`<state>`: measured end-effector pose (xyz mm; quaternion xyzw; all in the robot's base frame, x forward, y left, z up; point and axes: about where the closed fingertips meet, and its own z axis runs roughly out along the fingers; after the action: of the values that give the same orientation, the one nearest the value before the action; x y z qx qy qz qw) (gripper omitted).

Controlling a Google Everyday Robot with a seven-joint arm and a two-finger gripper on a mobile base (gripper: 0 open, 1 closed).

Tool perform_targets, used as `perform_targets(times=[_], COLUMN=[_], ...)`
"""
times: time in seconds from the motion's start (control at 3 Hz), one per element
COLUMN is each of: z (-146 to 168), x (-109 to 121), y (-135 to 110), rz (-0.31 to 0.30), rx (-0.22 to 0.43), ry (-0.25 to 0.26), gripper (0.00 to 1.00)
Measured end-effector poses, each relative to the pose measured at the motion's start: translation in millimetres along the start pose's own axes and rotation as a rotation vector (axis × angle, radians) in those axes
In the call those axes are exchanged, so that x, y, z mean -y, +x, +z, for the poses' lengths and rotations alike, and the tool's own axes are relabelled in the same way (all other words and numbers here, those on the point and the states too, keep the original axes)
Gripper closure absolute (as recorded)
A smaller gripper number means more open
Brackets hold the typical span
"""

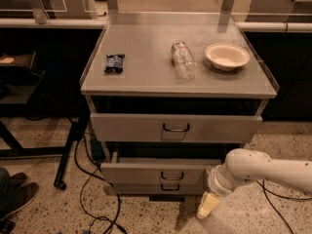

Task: Open middle drawer

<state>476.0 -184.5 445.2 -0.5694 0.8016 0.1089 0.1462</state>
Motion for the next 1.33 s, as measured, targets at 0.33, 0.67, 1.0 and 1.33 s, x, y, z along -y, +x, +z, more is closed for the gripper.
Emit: perform_targets(times=[0.33,0.67,1.0,1.33], z=[-19,-23,-5,20], x=[11,20,27,30], y=[-12,-21,-27,-31], rz=[-0.021,-0.045,-0.064,-0.081], rx=[0.03,0.036,0.023,0.005], ry=[0.057,0.082,0.066,0.036], gripper=[0.0,0.0,0.0,0.0])
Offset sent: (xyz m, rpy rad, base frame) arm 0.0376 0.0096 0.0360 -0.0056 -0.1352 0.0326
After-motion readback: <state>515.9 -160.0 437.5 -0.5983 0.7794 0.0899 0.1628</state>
